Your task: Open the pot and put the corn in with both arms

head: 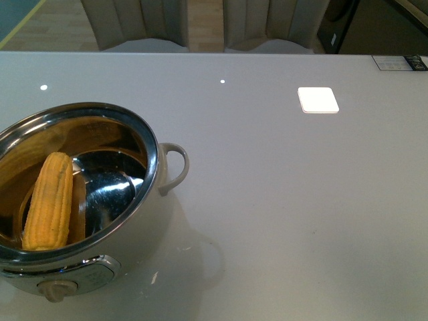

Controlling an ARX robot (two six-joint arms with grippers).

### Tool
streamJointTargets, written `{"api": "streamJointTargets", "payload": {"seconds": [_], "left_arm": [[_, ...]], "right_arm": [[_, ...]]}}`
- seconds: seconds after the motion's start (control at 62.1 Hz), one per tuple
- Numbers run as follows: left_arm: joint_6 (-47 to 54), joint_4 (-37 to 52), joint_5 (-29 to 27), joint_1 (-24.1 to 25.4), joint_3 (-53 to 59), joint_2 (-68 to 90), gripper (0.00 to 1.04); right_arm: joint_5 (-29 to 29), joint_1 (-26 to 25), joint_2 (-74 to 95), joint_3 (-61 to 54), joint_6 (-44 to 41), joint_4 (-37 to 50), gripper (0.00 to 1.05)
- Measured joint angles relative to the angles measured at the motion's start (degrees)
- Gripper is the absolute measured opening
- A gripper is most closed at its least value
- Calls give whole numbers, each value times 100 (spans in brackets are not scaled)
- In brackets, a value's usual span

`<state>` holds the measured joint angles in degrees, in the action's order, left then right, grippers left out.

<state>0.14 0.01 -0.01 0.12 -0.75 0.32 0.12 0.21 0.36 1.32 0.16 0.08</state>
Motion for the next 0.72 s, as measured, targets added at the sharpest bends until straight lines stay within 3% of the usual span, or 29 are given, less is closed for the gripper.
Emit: {"api": "streamJointTargets", "payload": {"seconds": [0.724], "left_arm": [[0,0,0,0,0,0,98]], "right_arm": [[0,0,0,0,0,0,96]]}}
